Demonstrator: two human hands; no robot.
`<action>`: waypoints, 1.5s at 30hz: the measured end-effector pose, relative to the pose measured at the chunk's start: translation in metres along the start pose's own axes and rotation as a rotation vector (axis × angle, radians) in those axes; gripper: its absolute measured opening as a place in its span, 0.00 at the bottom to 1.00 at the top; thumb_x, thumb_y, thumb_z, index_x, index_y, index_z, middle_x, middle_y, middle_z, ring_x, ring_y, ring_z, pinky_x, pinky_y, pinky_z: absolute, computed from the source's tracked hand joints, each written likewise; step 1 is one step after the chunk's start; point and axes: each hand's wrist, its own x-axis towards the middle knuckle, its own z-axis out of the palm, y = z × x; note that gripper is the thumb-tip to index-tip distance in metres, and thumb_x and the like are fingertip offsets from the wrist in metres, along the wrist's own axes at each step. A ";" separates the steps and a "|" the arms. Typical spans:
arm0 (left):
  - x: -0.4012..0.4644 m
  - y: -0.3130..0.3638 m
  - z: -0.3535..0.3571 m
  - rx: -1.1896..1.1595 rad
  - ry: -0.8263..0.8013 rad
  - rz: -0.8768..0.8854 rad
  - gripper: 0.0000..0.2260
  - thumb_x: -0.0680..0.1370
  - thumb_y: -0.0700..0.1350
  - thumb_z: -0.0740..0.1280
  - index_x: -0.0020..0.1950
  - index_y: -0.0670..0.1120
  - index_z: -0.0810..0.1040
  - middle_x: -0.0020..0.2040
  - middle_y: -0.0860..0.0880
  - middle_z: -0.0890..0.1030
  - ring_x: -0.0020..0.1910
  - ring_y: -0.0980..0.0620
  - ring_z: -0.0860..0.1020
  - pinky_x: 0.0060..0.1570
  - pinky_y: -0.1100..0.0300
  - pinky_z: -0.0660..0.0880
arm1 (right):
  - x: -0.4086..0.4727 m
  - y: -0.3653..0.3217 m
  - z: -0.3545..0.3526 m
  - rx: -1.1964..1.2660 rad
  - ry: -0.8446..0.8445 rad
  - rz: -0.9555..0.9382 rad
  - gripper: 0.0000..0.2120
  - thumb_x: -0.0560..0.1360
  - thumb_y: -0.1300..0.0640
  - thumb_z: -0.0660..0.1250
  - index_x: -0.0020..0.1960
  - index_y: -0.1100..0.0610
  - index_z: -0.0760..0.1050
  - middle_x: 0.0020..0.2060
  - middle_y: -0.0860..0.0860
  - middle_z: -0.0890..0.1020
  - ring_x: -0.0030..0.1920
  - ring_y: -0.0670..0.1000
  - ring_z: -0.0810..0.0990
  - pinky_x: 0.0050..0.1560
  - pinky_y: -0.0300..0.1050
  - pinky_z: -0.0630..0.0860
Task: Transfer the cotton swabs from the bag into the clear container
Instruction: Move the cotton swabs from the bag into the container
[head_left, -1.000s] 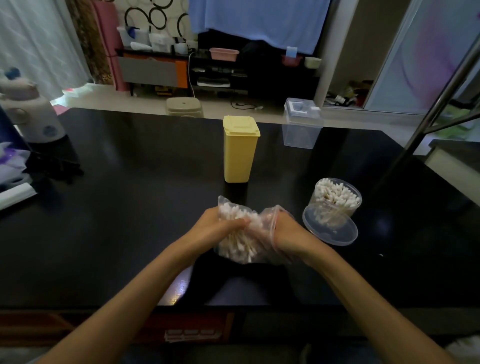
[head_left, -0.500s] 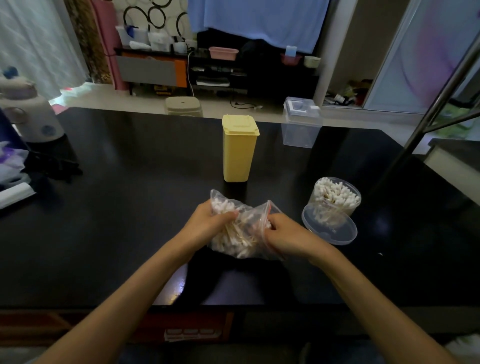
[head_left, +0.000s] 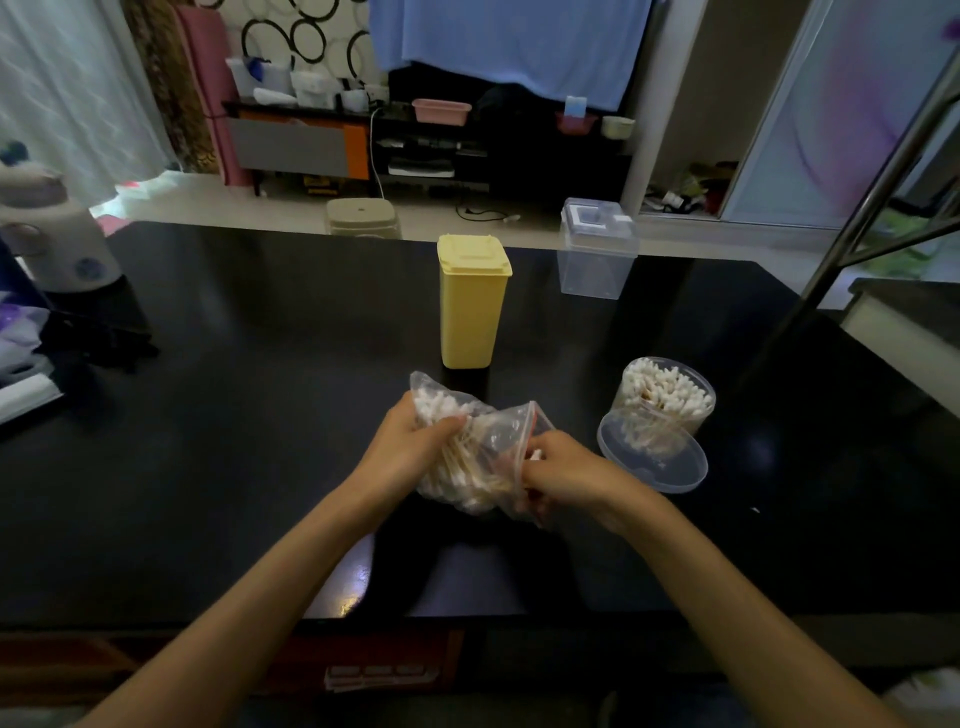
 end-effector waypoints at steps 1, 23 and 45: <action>0.000 0.000 0.001 0.008 0.006 0.001 0.07 0.77 0.38 0.66 0.54 0.44 0.78 0.50 0.45 0.83 0.50 0.50 0.81 0.52 0.55 0.78 | 0.002 0.001 0.002 0.019 0.005 0.019 0.09 0.76 0.58 0.63 0.42 0.62 0.77 0.31 0.56 0.78 0.29 0.48 0.75 0.29 0.36 0.74; -0.003 0.015 -0.009 -0.078 -0.152 -0.309 0.08 0.79 0.46 0.64 0.55 0.46 0.79 0.41 0.48 0.84 0.33 0.57 0.82 0.33 0.65 0.76 | -0.005 -0.005 -0.012 -0.303 0.774 -0.696 0.15 0.74 0.55 0.65 0.32 0.49 0.63 0.23 0.42 0.67 0.24 0.47 0.68 0.27 0.53 0.70; 0.011 0.011 -0.024 0.173 0.051 -0.356 0.20 0.71 0.52 0.73 0.57 0.40 0.79 0.53 0.42 0.82 0.49 0.48 0.82 0.53 0.55 0.78 | -0.002 -0.004 -0.034 0.133 0.818 -0.543 0.19 0.74 0.60 0.68 0.27 0.55 0.65 0.22 0.48 0.68 0.26 0.43 0.66 0.27 0.35 0.62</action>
